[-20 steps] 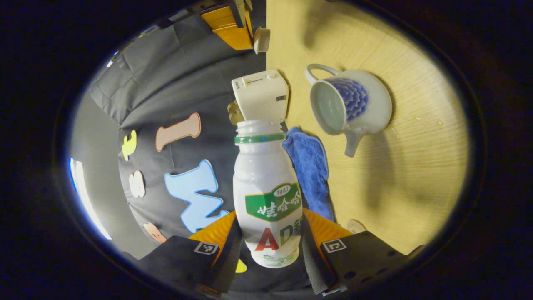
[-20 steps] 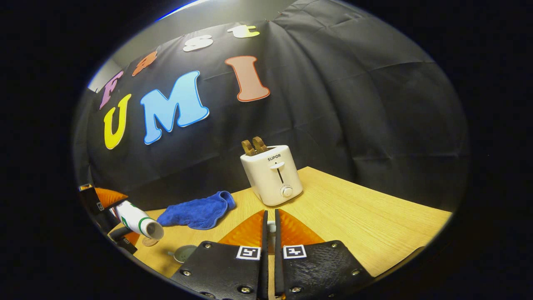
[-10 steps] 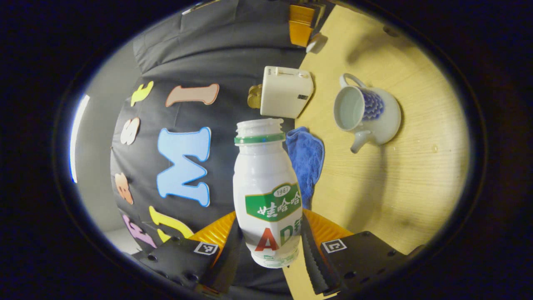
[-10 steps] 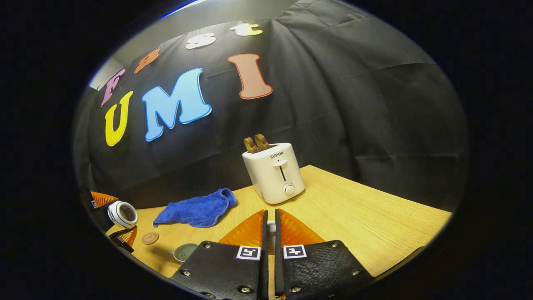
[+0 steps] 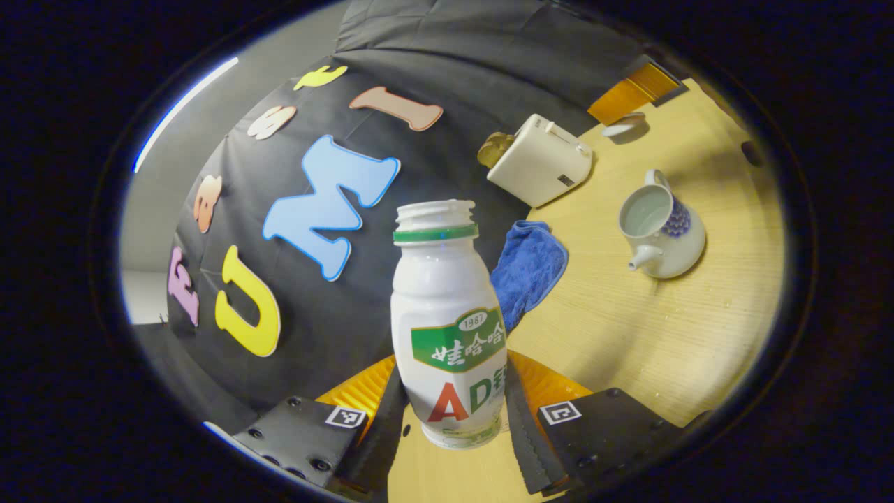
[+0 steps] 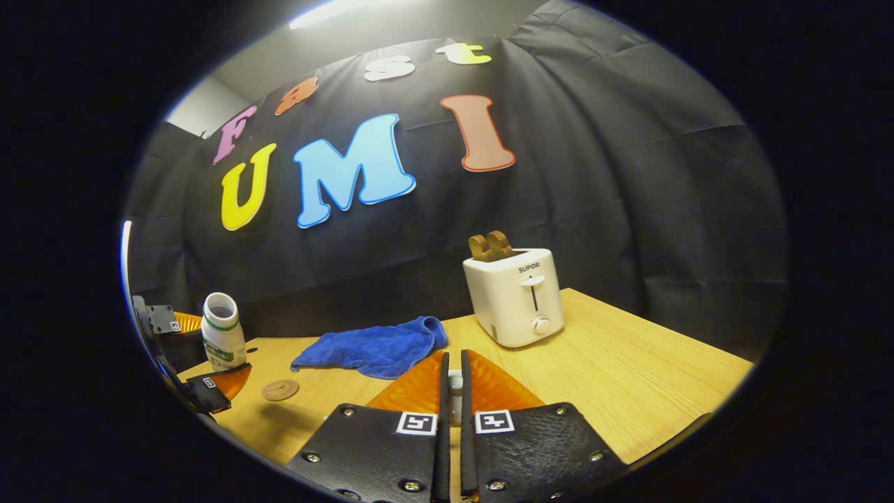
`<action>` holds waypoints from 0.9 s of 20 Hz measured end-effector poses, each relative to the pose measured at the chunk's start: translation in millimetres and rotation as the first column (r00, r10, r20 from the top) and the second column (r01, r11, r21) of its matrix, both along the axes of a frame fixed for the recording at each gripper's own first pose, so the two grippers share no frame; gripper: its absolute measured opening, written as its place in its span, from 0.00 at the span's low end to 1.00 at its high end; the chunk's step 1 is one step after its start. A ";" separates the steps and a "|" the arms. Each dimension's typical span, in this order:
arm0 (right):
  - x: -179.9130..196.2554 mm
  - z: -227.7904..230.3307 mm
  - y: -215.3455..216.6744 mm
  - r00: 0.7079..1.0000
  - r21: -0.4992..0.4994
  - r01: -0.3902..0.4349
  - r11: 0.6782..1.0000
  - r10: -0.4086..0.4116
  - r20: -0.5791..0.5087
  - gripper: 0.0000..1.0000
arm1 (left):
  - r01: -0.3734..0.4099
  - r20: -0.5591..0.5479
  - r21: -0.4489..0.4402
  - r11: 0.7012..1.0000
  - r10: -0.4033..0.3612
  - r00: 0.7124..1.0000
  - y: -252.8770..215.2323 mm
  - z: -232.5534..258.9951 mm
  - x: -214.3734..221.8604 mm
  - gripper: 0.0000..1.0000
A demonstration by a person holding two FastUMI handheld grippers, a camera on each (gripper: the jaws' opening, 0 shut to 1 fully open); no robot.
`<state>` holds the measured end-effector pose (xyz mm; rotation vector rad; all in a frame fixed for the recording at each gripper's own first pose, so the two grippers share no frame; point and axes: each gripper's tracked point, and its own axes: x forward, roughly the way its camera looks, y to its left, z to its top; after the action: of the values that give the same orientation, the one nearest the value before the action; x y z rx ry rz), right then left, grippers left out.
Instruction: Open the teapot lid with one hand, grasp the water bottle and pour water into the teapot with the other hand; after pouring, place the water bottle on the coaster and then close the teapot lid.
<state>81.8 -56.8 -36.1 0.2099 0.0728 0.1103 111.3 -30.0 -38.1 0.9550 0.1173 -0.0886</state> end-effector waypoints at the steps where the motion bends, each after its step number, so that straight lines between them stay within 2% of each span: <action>1: -1.1 1.0 7.6 1.000 -0.008 -0.022 1.000 0.022 0.005 0.06 | -0.009 -0.006 -0.030 0.999 0.009 1.000 5.0 -0.2 -0.1 0.82; 7: -7.5 6.0 49.9 0.988 -0.056 -0.147 0.988 0.149 0.041 0.06 | -0.062 -0.055 -0.202 0.977 0.052 0.997 33.3 -12.0 -4.2 0.82; 9: -9.9 3.2 63.0 0.982 -0.071 -0.184 0.980 0.187 0.033 0.06 | -0.094 -0.057 -0.277 0.956 0.082 0.995 44.0 -10.0 -7.9 0.82; 13: -10.7 -5.1 76.6 0.977 -0.145 -0.210 0.967 0.214 0.016 0.06 | -0.108 -0.080 -0.429 0.897 0.082 0.993 44.7 -12.5 -8.2 0.82; 14: -11.2 -6.3 79.6 0.975 -0.157 -0.215 0.964 0.220 0.012 0.06 | -0.112 -0.079 -0.449 0.886 0.085 0.993 48.4 -11.6 -10.1 0.75; 16: -11.2 -10.8 85.0 0.973 -0.174 -0.230 0.958 0.233 -0.003 0.06 | -0.113 -0.085 -0.488 0.866 0.081 0.993 49.5 -13.4 -11.6 0.70; 18: -10.4 -15.9 87.3 0.972 -0.188 -0.231 0.954 0.233 -0.016 0.06 | -0.116 -0.089 -0.521 0.846 0.081 0.993 52.6 -15.2 -14.2 0.69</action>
<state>71.4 30.6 -51.9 0.0102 0.1008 0.3373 97.0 22.6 -53.4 0.3928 0.1898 -0.0511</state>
